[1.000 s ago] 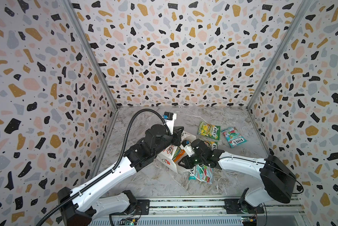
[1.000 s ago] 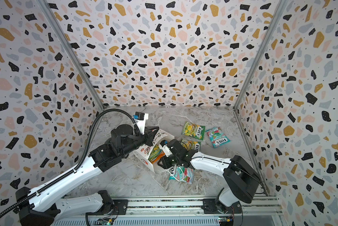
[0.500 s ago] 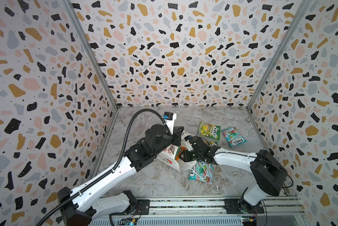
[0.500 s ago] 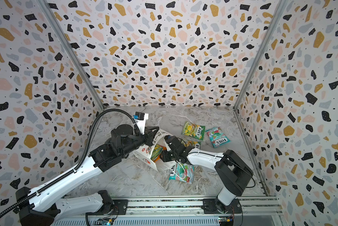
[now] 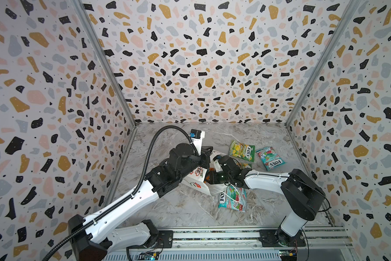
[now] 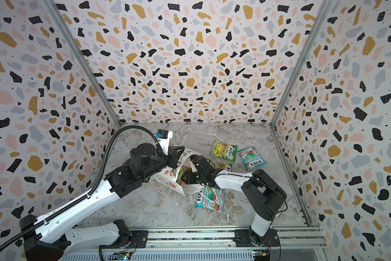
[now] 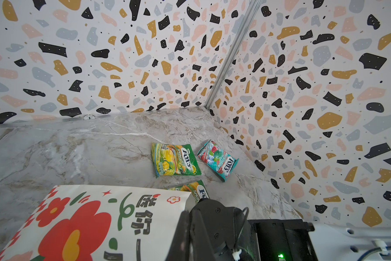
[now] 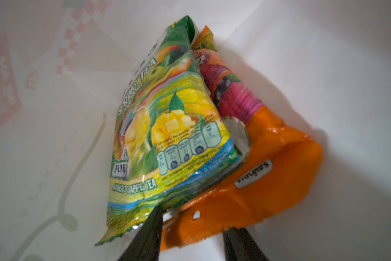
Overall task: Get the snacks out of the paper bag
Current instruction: 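Close the right gripper on the orange Fruits packet inside the bag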
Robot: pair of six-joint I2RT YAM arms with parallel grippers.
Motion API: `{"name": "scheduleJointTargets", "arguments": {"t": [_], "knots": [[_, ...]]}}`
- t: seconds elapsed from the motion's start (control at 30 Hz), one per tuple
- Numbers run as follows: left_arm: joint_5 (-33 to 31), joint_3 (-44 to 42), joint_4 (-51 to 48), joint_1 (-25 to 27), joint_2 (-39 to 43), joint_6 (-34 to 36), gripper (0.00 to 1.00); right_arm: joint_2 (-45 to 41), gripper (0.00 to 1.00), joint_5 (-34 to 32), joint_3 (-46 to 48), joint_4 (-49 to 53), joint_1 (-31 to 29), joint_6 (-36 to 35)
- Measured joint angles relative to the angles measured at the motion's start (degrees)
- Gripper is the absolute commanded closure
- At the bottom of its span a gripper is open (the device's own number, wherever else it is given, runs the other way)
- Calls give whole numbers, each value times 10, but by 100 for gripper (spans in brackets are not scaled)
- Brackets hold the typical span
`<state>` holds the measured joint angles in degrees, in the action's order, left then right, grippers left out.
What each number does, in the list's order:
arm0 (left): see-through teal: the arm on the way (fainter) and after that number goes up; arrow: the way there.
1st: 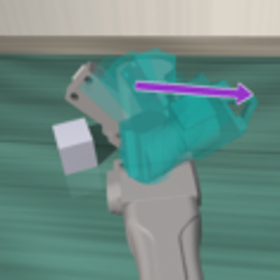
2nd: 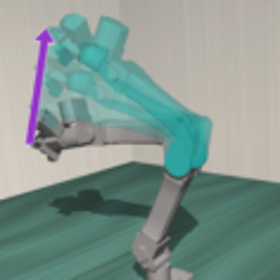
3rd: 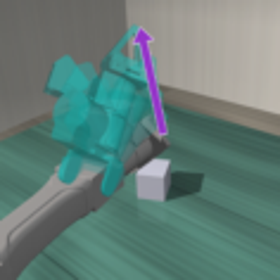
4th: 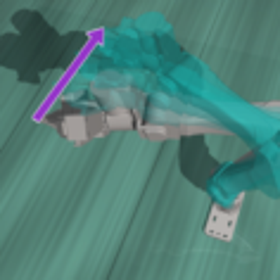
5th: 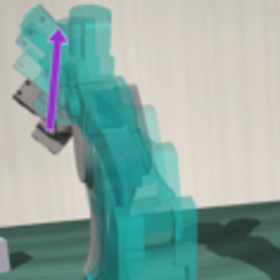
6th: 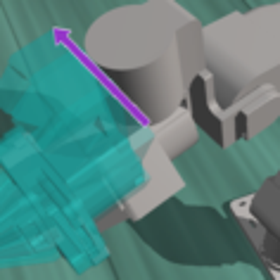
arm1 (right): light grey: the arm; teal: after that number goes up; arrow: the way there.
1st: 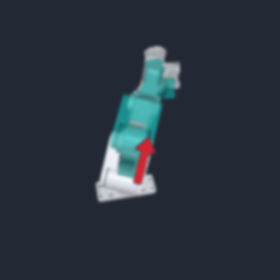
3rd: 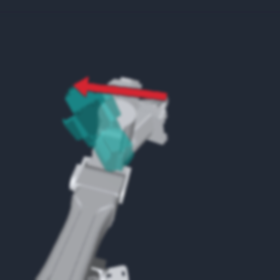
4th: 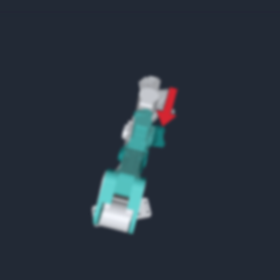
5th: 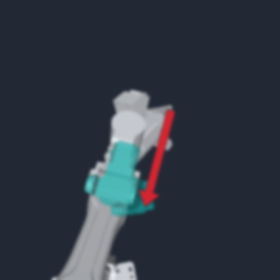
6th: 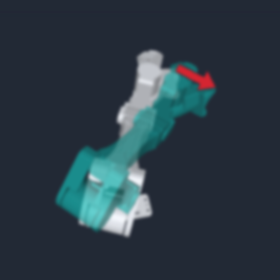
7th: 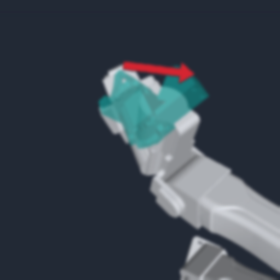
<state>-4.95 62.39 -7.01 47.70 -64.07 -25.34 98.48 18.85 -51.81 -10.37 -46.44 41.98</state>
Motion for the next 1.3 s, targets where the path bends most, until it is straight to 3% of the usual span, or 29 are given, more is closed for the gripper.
{"name": "scheduleJointTargets", "arguments": {"t": [0.13, 0.33, 0.5, 0.83, 1.3], "knots": [[0, 0, 2, 0, 0, 0, 100, 27, 59, 1, 0, -23, 1, 18], [-7, 0, 1, 0, 0, 0, 100, 56, 100, 15, -3, -56, 1, 29], [-27, 0, 1, 0, 0, 0, 100, 40, 100, 11, -3, -46, 2, 22], [-81, -10, -4, 0, 0, 0, 100, -89, 100, -16, -3, 45, 2, -33], [-96, -13, -7, 0, -7, 0, 100, -212, 100, -30, -19, 179, 2, -100]]}}
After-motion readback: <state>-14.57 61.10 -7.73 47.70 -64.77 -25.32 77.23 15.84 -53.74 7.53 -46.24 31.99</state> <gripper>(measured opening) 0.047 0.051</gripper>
